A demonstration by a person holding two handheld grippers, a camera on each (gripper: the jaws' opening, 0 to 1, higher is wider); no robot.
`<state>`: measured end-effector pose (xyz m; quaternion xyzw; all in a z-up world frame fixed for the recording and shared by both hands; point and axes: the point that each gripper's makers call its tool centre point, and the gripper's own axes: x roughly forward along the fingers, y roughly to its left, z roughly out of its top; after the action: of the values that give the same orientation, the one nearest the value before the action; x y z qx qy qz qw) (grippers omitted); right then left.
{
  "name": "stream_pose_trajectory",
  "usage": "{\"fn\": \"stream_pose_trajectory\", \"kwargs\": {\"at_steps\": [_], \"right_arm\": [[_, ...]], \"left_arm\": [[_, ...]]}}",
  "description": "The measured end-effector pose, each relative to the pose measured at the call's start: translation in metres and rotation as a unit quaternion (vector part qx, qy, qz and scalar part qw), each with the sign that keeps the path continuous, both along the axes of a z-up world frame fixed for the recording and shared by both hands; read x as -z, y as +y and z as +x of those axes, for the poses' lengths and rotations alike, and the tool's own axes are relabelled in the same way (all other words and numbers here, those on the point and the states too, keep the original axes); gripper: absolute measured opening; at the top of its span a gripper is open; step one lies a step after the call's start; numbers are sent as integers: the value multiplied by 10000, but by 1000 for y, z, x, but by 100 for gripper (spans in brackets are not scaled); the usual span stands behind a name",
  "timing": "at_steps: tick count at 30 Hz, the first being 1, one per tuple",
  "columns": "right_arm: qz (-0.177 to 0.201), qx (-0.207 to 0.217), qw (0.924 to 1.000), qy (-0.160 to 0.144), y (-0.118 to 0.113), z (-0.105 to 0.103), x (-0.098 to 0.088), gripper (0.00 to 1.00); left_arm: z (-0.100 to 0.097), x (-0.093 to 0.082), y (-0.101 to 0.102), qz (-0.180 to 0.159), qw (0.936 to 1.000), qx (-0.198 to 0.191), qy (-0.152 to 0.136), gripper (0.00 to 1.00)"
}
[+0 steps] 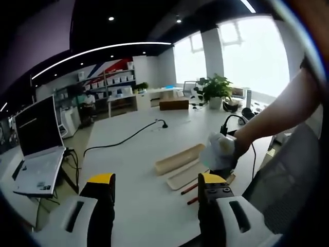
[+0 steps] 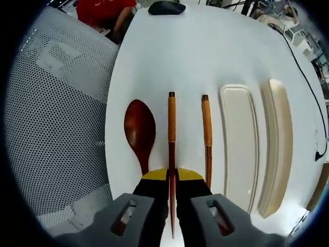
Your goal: Arrange the utensils inside the cutlery case until each visible utensil rests in its matching compartment.
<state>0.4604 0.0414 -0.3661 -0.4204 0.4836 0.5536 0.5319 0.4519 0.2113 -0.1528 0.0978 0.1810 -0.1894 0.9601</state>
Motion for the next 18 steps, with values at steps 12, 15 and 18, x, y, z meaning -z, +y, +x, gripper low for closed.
{"fn": "stream_pose_trajectory", "kwargs": {"at_steps": [12,15,18], "right_arm": [[234,364,9991,-46,-1,-2,-1,0],[216,393,9990,-76,-4,1,-1,0],[241,461,9986,-94,-4,4,-3,0]], "left_arm": [[0,3,-2,6,10000,39,71,67],[0,3,-3,7,10000,60,78,67],[0,4,-3,36,9999,70,78,67]]}}
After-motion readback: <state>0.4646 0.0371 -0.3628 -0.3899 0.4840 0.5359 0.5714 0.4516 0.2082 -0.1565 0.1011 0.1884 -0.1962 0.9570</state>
